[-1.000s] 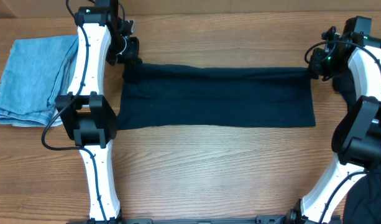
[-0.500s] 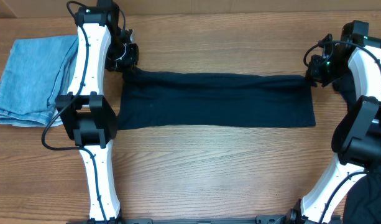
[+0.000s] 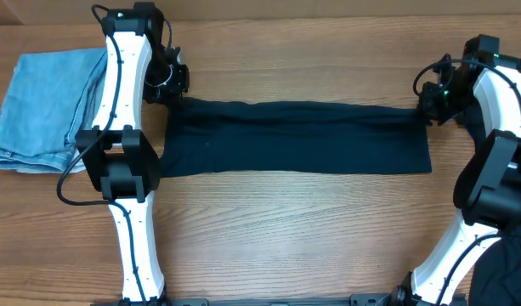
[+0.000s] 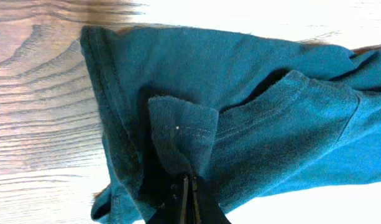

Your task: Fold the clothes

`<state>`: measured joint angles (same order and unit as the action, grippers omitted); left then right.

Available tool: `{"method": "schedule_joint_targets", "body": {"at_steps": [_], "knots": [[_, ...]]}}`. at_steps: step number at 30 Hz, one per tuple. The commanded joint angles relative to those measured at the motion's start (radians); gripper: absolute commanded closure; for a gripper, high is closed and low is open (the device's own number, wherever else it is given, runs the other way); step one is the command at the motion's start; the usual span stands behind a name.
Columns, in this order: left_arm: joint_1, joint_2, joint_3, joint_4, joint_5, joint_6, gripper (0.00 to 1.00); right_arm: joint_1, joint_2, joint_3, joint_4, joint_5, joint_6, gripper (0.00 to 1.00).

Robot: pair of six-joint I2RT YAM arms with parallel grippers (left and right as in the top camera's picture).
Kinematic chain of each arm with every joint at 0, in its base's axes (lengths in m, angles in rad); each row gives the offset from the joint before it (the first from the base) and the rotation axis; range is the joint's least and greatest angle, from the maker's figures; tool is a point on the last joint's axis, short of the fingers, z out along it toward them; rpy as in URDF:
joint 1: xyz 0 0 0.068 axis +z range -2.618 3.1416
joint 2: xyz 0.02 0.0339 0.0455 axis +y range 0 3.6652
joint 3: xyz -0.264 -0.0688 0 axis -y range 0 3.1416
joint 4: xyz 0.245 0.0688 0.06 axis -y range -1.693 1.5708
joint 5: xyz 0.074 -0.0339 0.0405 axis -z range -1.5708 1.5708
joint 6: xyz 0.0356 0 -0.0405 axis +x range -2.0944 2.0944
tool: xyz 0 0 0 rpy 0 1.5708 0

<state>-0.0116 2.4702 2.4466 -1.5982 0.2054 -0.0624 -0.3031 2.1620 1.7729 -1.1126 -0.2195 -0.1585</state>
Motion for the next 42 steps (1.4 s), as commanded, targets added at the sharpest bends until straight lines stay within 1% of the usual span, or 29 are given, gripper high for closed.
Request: {"method": "schedule_joint_targets", "body": {"at_steps": [1, 5, 17, 19, 26, 29, 32, 35, 41, 42], "knots": [[-0.004, -0.044, -0.042, -0.005, -0.050, -0.047, 0.96, 0.002, -0.041, -0.008, 0.002, 0.010, -0.007, 0.96], [-0.004, -0.044, -0.106, 0.000, -0.056, -0.058, 0.96, 0.002, -0.041, -0.050, 0.000, 0.050, -0.006, 0.96], [-0.005, -0.044, -0.145, -0.011, -0.058, -0.073, 0.96, 0.002, -0.041, -0.134, 0.042, 0.055, 0.016, 0.96], [-0.005, -0.044, -0.170, 0.004, -0.059, -0.073, 0.96, 0.002, -0.041, -0.150, 0.066, 0.064, 0.015, 0.96], [-0.002, -0.044, -0.334, 0.094, -0.059, -0.077, 0.96, 0.002, -0.039, -0.158, 0.071, 0.065, 0.016, 0.96], [-0.002, -0.044, -0.373, 0.122, -0.060, -0.084, 0.96, 0.002, -0.039, -0.178, 0.079, 0.065, 0.017, 0.96], [-0.001, -0.044, -0.384, 0.143, -0.069, -0.085, 0.96, 0.002, -0.039, -0.219, 0.106, 0.070, 0.026, 0.96], [-0.001, -0.044, -0.385, 0.156, -0.118, -0.096, 0.96, 0.002, -0.039, -0.255, 0.134, 0.070, 0.031, 0.96], [-0.001, -0.044, -0.386, 0.154, -0.123, -0.095, 0.96, 0.002, -0.039, -0.282, 0.153, 0.089, 0.031, 0.96], [0.001, -0.045, -0.376, 0.143, -0.119, -0.095, 0.87, 0.002, -0.039, -0.281, 0.153, 0.088, 0.031, 0.95]]}}
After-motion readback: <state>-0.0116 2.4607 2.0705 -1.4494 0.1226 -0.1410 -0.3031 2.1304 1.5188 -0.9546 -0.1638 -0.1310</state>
